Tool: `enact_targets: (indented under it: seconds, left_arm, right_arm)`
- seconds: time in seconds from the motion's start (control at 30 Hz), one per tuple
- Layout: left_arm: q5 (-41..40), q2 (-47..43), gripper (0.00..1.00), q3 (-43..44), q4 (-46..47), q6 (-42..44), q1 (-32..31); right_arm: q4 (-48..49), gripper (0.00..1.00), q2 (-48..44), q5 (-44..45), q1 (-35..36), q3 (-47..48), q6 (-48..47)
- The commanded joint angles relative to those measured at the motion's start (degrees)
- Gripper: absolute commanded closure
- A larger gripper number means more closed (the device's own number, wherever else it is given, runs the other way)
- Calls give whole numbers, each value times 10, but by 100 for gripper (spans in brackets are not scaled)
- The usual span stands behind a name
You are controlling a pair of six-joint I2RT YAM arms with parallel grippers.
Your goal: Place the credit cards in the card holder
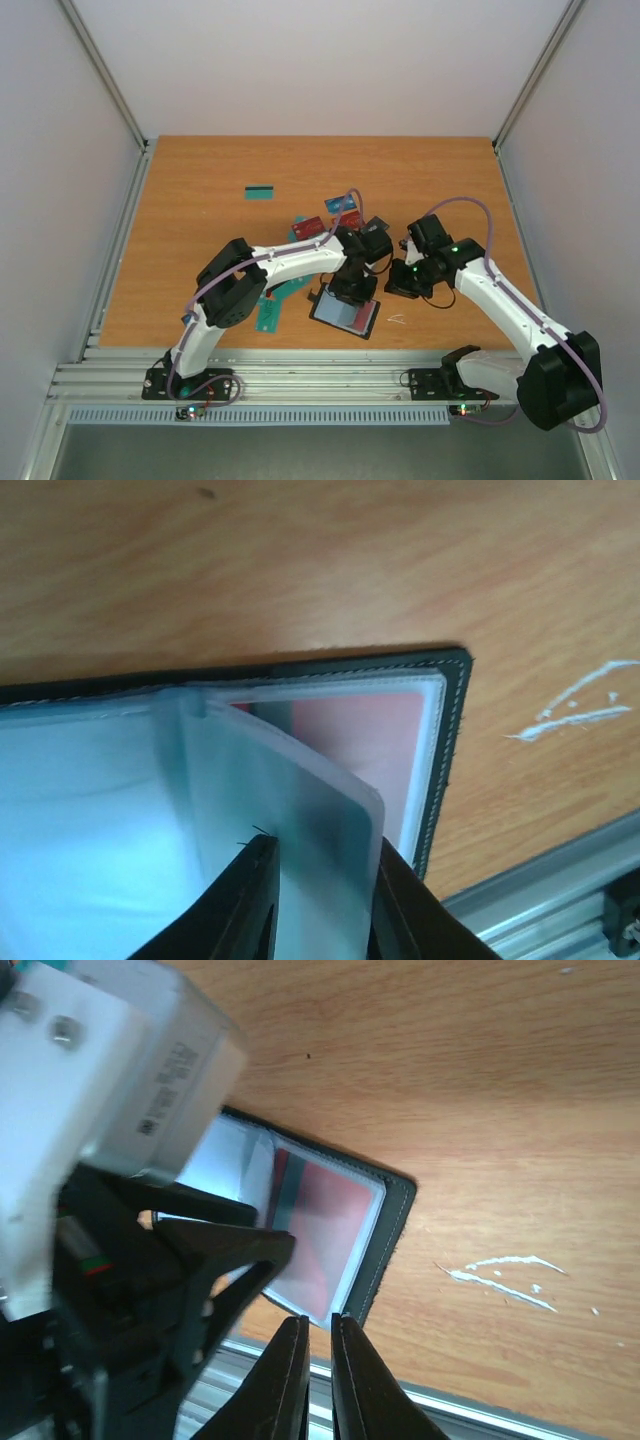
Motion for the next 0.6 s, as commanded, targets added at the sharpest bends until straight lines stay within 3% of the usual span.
enact_targets:
  seconds: [0.0, 0.13, 0.33, 0.57]
  left_arm:
    - [78, 24, 74, 7, 66, -35, -12]
    - [128, 3, 66, -19, 149, -59, -12]
    - [134, -67, 42, -75, 197, -74, -11]
    - [75, -190, 40, -156, 167, -76, 12]
  right_arm:
    - [-44, 90, -35, 23, -11, 17, -1]
    - [-54, 87, -61, 19, -14, 24, 7]
    - [-63, 84, -86, 9, -14, 32, 18]
    - [-47, 83, -91, -39, -14, 21, 29]
